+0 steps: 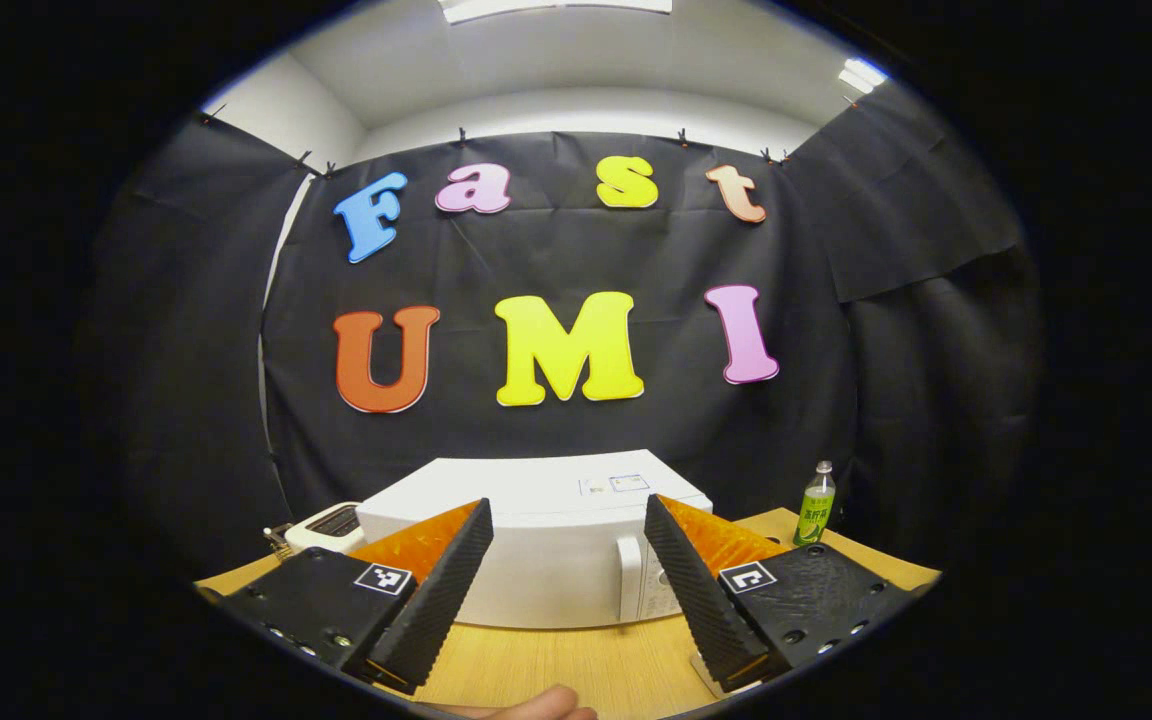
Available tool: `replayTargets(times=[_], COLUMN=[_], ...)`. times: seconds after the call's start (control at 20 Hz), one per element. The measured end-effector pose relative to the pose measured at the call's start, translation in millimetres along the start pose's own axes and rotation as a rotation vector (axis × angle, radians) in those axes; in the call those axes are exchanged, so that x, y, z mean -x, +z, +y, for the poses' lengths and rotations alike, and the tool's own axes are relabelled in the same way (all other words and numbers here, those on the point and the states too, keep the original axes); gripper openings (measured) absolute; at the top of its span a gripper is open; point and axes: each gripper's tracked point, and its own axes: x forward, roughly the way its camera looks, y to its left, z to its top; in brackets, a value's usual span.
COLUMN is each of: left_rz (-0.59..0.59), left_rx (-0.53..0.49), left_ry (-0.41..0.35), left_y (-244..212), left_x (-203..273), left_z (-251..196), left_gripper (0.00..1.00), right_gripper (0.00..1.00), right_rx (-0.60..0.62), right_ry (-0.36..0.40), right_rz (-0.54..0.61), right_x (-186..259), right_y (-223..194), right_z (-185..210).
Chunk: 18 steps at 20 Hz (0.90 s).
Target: Open the microwave oven with the left hand, put the food in, and close the microwave oven.
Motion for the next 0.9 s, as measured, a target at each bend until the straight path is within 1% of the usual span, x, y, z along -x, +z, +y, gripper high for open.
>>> replayTargets(times=[0.1, 0.15, 0.25, 0.3, 0.35, 0.5, 0.55, 0.6, 0.7, 0.75, 0.85, 0.9], left_rz=[0.034, 0.066, 0.111, 0.124, 0.136, 0.191, 0.201, 0.211, 0.23, 0.234, 0.246, 0.251], left_rx=[-0.021, -0.014, 0.018, 0.028, 0.032, 0.062, 0.074, 0.09, 0.088, 0.083, 0.109, 0.124], left_ry=[0.007, -0.009, -0.04, -0.039, -0.03, -0.003, -0.002, -0.003, 0.012, 0.016, 0.011, 0.023], left_y=[-24.4, -38.7, -59.2, -68.4, -77.6, -110.8, -118.8, -126.2, -138.7, -144.6, -154.0, -158.0], left_x=[-19.5, -28.2, -42.9, -50.2, -58.9, -80.6, -86.4, -91.5, -98.2, -101.5, -107.0, -110.8], left_z=[-8.1, -15.6, -31.8, -34.8, -34.4, -37.8, -40.0, -43.0, -44.8, -45.4, -51.3, -51.0], left_gripper=[0.96, 0.96, 0.96, 1.0, 0.94, 0.94, 0.92, 0.92, 0.9, 0.76, 0.67, 0.56], right_gripper=[0.98, 0.92, 0.92, 0.92, 0.92, 0.92, 0.99, 0.92, 0.92, 0.99, 0.99, 0.98], right_rx=[0.009, 0.013, 0.006, 0.005, 0.009, 0.018, 0.019, 0.019, 0.016, 0.016, 0.011, 0.007], right_ry=[-0.011, -0.015, -0.019, -0.019, -0.017, -0.022, -0.023, -0.025, -0.029, -0.031, -0.025, -0.022], right_rz=[-0.005, 0.001, 0.02, 0.032, 0.043, 0.065, 0.072, 0.078, 0.09, 0.096, 0.108, 0.117], right_x=[-2.0, -2.5, -5.6, -7.0, -10.1, -13.7, -15.9, -16.7, -18.6, -20.3, -23.7, -25.0], right_y=[-4.1, -8.9, -17.4, -21.5, -27.1, -37.4, -39.5, -43.1, -49.3, -52.1, -55.6, -57.4], right_z=[-5.4, -8.3, -12.1, -13.5, -15.1, -22.3, -23.7, -26.3, -31.2, -33.4, -35.2, -35.6])
